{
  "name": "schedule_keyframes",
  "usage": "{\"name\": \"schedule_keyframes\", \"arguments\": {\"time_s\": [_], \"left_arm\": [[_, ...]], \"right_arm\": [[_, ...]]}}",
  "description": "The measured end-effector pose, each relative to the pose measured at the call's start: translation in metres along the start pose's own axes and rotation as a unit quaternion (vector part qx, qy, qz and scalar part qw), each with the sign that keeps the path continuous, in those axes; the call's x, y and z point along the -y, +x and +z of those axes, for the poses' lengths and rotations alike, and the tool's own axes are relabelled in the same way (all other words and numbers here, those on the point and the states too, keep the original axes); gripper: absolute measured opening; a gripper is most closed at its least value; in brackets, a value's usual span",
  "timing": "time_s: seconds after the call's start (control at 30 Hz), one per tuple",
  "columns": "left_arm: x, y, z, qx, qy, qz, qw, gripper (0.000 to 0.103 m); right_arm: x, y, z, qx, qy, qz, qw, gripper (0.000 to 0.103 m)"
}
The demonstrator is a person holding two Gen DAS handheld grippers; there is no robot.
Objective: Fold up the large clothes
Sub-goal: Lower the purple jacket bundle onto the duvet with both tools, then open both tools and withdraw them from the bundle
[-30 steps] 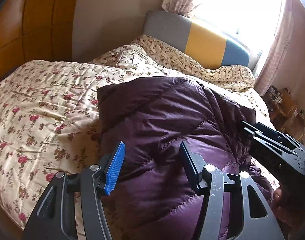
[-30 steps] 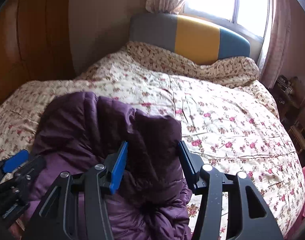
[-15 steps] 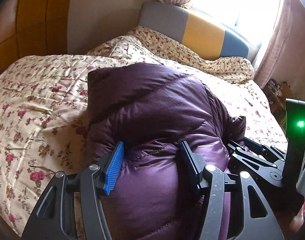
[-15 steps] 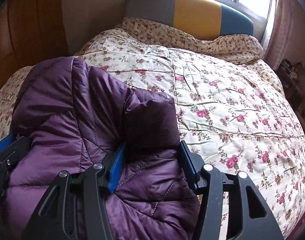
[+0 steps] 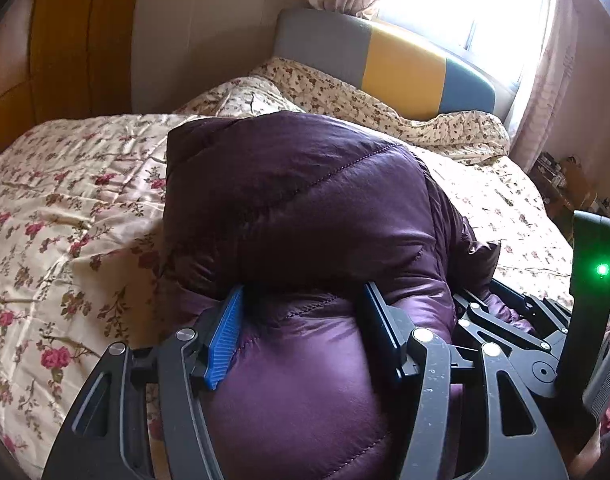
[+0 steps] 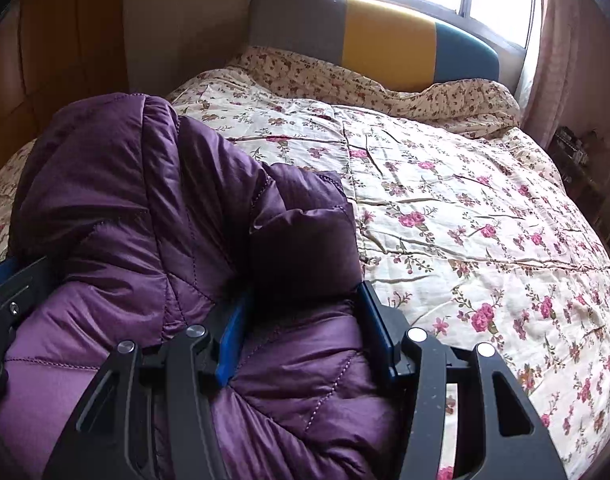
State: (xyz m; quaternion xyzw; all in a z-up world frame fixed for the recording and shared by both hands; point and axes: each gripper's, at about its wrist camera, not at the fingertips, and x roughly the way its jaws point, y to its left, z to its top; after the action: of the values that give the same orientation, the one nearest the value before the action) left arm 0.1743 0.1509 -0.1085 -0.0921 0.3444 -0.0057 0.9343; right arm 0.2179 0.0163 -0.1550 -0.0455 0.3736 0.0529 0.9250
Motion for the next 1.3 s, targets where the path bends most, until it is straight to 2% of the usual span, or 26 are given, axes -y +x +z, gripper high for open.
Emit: {"name": "schedule_keyframes", "arguments": {"time_s": [0.1, 0.2, 0.27, 0.33, 0.57, 0.87, 0.93, 1.1, 1.3], "left_arm": [[0.002, 0.0, -0.002, 0.006, 0.0, 0.006, 1.0, 0.059], [0.003, -0.007, 0.001, 0.005, 0.0, 0.018, 0.9998, 0.062], [0.003, -0.016, 0.002, 0.01, 0.002, 0.035, 0.9993, 0.074], [-0.001, -0.027, 0.002, 0.012, -0.011, 0.046, 0.9988, 0.08], [0.0, -0.064, -0.002, 0.035, -0.013, 0.066, 0.9971, 0.092], [0.013, -0.103, -0.019, 0.058, -0.027, 0.072, 0.9953, 0.096], [0.016, -0.109, -0.025, 0.057, -0.029, 0.079, 0.9949, 0.099], [0.023, -0.126, -0.04, 0.064, -0.029, 0.089, 0.9935, 0.099], [0.026, -0.138, -0.053, 0.062, -0.034, 0.1, 0.9925, 0.099]], "right_arm": [[0.002, -0.002, 0.002, 0.001, 0.004, 0.005, 1.0, 0.051], [0.005, -0.012, 0.007, 0.003, 0.005, 0.008, 1.0, 0.058], [0.012, -0.02, 0.008, 0.005, 0.016, 0.009, 1.0, 0.067], [0.016, -0.028, 0.01, 0.007, 0.021, 0.012, 1.0, 0.072], [0.019, -0.071, 0.004, 0.022, 0.01, 0.023, 0.999, 0.086], [0.018, -0.122, -0.018, 0.027, -0.016, 0.022, 0.999, 0.101], [0.019, -0.13, -0.024, 0.028, -0.023, 0.018, 0.999, 0.101], [0.02, -0.146, -0.037, 0.023, -0.03, 0.016, 0.999, 0.101], [0.027, -0.147, -0.046, 0.008, -0.019, 0.022, 1.0, 0.101]]}}
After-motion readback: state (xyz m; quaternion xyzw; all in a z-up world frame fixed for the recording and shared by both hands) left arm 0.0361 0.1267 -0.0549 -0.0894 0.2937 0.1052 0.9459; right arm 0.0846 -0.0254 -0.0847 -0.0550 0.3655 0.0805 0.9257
